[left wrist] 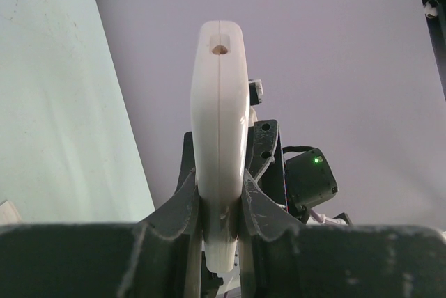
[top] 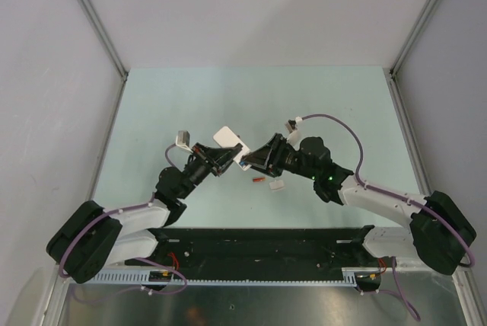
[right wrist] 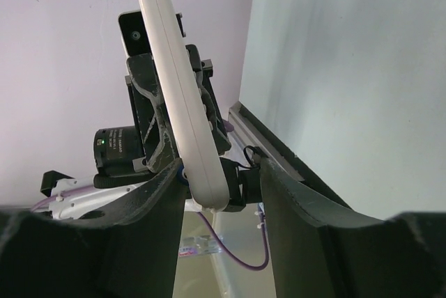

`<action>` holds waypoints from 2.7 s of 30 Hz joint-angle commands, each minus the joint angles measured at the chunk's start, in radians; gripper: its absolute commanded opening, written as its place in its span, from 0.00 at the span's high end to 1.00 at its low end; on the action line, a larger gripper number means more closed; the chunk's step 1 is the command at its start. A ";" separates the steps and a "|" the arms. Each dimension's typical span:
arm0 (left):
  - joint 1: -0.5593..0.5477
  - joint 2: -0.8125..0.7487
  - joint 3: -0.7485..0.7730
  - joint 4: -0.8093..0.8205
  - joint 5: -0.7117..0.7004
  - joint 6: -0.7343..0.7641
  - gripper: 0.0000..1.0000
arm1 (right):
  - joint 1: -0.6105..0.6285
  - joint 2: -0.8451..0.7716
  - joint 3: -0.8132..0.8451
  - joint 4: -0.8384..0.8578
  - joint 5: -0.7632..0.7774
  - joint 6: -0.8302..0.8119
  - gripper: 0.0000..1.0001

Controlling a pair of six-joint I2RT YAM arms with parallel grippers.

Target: Load the batteries into the remote control

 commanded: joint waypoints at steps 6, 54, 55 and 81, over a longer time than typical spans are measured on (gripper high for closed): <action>0.000 -0.045 0.015 0.105 -0.049 -0.021 1.00 | -0.017 -0.048 0.009 -0.061 0.040 -0.038 0.56; 0.000 -0.161 0.050 -0.269 -0.081 0.032 1.00 | -0.034 -0.057 0.081 -0.194 0.066 -0.127 0.49; -0.002 -0.164 0.049 -0.271 -0.083 0.032 1.00 | -0.037 -0.055 0.081 -0.191 0.066 -0.126 0.49; -0.002 -0.163 0.063 -0.271 -0.071 0.028 1.00 | -0.014 -0.016 0.083 -0.119 0.062 -0.106 0.48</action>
